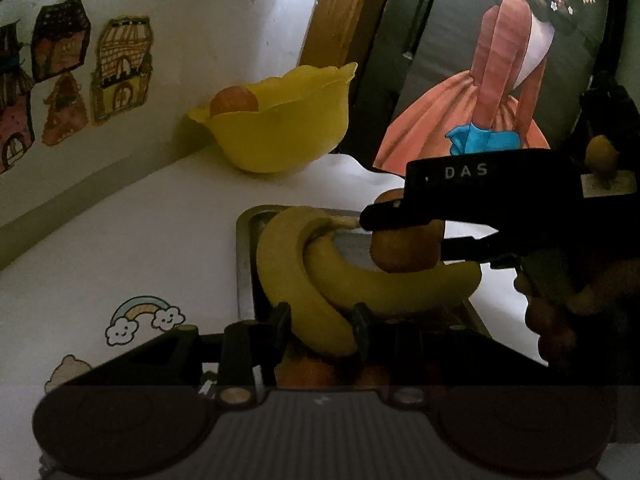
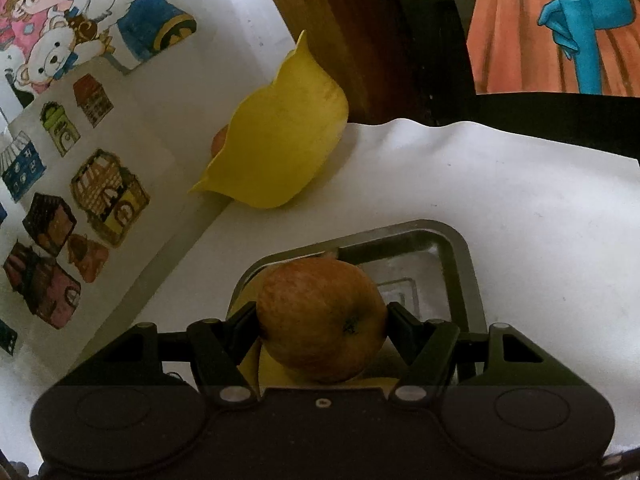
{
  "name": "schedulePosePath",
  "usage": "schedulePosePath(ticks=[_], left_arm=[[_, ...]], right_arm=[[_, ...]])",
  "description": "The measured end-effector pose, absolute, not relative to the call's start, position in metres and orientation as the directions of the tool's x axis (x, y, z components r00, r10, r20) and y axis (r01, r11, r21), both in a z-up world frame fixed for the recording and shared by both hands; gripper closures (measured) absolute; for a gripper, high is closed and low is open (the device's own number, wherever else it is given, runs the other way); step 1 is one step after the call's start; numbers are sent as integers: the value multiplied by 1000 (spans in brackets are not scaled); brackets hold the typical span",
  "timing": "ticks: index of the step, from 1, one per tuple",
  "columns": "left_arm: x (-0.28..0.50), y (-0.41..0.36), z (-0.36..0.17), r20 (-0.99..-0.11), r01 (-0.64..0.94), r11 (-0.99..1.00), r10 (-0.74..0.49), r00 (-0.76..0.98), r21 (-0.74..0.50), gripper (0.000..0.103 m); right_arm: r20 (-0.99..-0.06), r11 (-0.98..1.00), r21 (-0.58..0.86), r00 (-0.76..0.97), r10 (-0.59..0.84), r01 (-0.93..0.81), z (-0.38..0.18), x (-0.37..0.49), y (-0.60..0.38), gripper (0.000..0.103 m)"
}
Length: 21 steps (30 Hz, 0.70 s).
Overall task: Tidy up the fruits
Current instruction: 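Lower the apple and orange tomato into the tray and open both grippers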
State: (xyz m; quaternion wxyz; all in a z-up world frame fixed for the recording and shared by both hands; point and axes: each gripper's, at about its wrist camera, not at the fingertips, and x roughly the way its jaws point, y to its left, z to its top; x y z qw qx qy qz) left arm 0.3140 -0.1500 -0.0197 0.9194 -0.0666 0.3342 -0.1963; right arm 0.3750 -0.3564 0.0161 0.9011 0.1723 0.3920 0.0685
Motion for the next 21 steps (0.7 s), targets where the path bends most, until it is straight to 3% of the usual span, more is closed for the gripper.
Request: schedulePosePath(ticks=[6, 11, 13, 21], left_arm=[[312, -152, -25, -575, 298, 919, -394, 717, -258, 52], [311, -147, -26, -559, 287, 922, -386, 733, -260, 30], [308, -145, -26, -542, 299, 920, -391, 744, -253, 24], [287, -139, -28, -441, 357, 904, -427, 790, -235, 13]], right_arm=[[-684, 932, 363, 681, 261, 7, 12, 376, -357, 33], [-668, 932, 362, 701, 251, 11, 10, 371, -359, 31], [-647, 930, 367, 718, 256, -1, 12, 367, -360, 25], [-548, 931, 363, 796, 255, -48, 21, 336, -356, 14]])
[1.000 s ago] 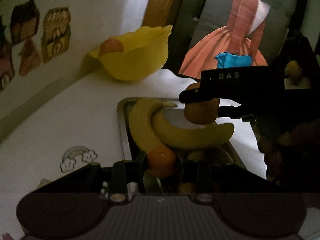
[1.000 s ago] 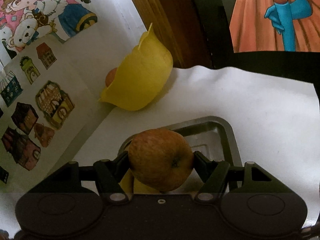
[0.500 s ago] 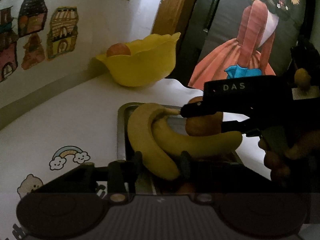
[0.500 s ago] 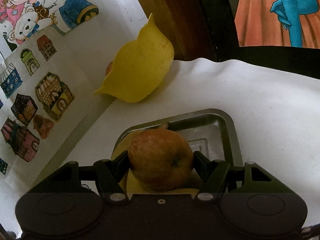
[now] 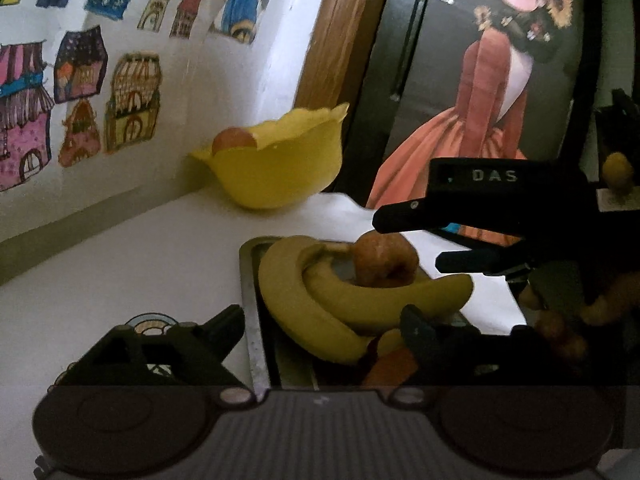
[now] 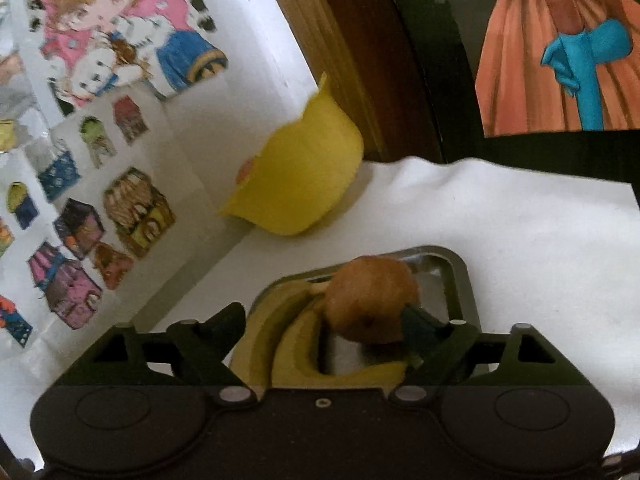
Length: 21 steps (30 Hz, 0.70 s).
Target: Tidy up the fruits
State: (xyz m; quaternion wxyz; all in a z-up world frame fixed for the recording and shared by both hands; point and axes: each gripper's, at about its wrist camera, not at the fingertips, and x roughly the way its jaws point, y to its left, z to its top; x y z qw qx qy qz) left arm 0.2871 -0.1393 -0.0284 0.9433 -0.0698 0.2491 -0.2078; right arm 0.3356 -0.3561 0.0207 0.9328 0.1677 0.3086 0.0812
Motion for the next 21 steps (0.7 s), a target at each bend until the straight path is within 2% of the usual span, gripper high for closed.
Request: schedulePosePath(ticks=[4, 8, 15, 18, 21], left_arm=[[273, -138, -30, -372, 395, 895, -446, 814, -209, 9], [257, -136, -27, -302, 435, 876, -480, 823, -207, 3], [237, -118, -11, -207, 469, 830, -537, 818, -302, 2], [218, -104, 2, -204, 434, 836, -514, 833, -336, 1], [189, -85, 14, -177, 421, 824, -511, 841, -380, 0]], right_arm=[[-499, 937, 344, 833, 239, -63, 22, 309, -355, 12], [-420, 938, 331, 875, 241, -99, 26, 276, -355, 4], [-294, 957, 278, 940, 174, -90, 32, 200, -343, 2], [-291, 936, 350, 946, 144, -35, 36, 159, -341, 1], [-268, 949, 315, 957, 109, -20, 45, 121, -333, 1]])
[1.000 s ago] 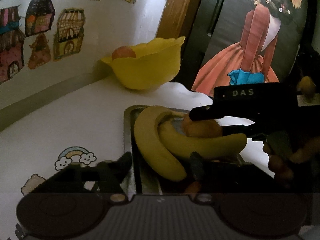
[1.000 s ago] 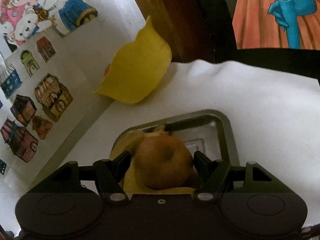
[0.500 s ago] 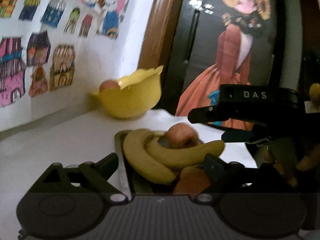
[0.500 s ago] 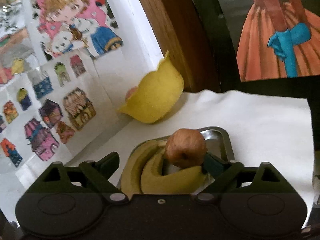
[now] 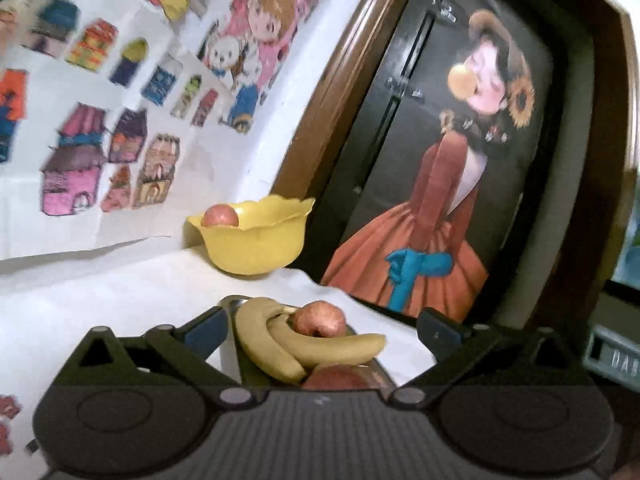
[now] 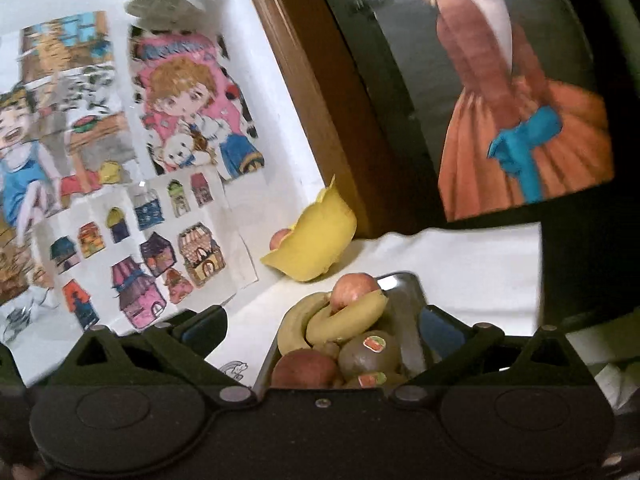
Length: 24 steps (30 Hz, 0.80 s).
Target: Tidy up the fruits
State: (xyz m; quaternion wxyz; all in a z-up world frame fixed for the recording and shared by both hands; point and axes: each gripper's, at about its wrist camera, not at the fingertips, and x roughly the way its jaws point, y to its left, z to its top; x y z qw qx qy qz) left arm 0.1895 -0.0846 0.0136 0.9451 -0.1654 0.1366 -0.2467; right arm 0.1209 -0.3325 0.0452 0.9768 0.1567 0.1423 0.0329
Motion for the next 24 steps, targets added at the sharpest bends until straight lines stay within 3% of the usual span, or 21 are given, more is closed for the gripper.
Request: schedulePosePath(ticks=[8, 24], left_arm=[[115, -58, 31, -144, 426, 856, -480, 866, -293, 0], [20, -24, 21, -187, 387, 915, -402, 896, -111, 0]], right_arm=[[-186, 969, 248, 981, 59, -11, 63, 25, -309, 1], [-211, 993, 108, 977, -20, 44, 37, -57, -256, 1]])
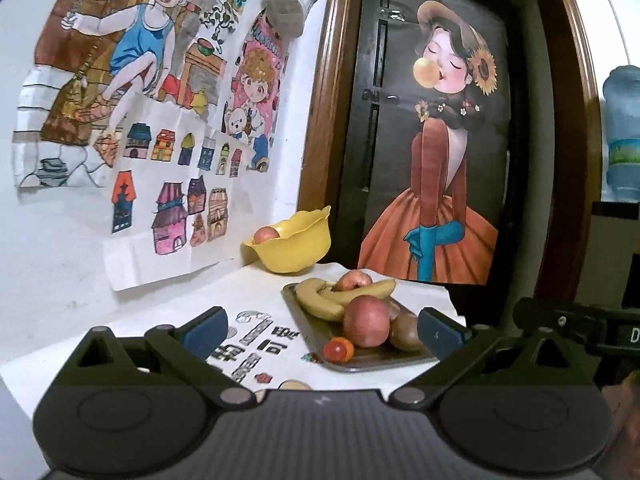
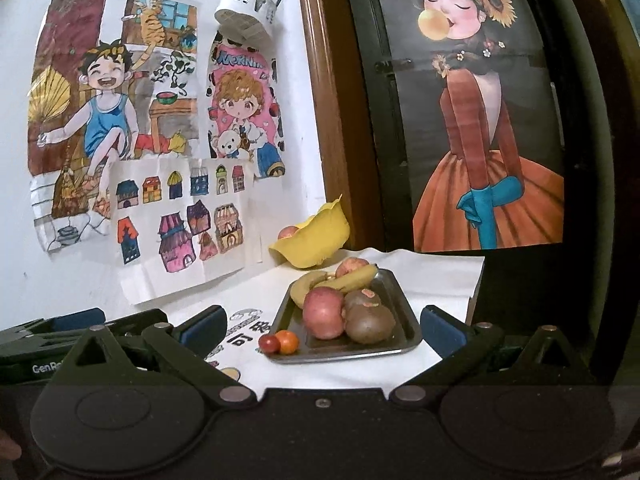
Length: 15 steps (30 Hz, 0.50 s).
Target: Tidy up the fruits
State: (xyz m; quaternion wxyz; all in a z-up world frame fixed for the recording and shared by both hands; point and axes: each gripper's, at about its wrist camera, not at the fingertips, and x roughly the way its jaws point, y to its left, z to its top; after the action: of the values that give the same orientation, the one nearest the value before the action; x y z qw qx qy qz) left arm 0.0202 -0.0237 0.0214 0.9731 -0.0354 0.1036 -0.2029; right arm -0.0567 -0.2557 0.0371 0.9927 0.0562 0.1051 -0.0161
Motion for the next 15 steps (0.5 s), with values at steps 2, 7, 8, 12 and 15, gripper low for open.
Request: schedulePosePath(ticks=[2, 7, 8, 12, 15], left_arm=[[16, -20, 20, -188, 382, 918, -395, 899, -105, 0], [10, -8, 14, -199, 358, 927, -375, 906, -113, 0], [11, -5, 14, -202, 353, 928, -370, 907, -115, 0], [10, 3, 10, -210, 336, 934, -355, 911, -121, 0], [10, 8, 7, -223, 325, 938, -345, 912, -122, 0]], right_arm=[[-215, 993, 109, 976, -23, 48, 35, -60, -252, 1], [-228, 992, 110, 973, -31, 58, 30, -63, -246, 1], [-232, 992, 110, 972, -30, 57, 29, -63, -245, 1], [-247, 992, 111, 969, -30, 59, 24, -63, -242, 1], [-255, 992, 106, 966, -31, 60, 21, -63, -239, 1]])
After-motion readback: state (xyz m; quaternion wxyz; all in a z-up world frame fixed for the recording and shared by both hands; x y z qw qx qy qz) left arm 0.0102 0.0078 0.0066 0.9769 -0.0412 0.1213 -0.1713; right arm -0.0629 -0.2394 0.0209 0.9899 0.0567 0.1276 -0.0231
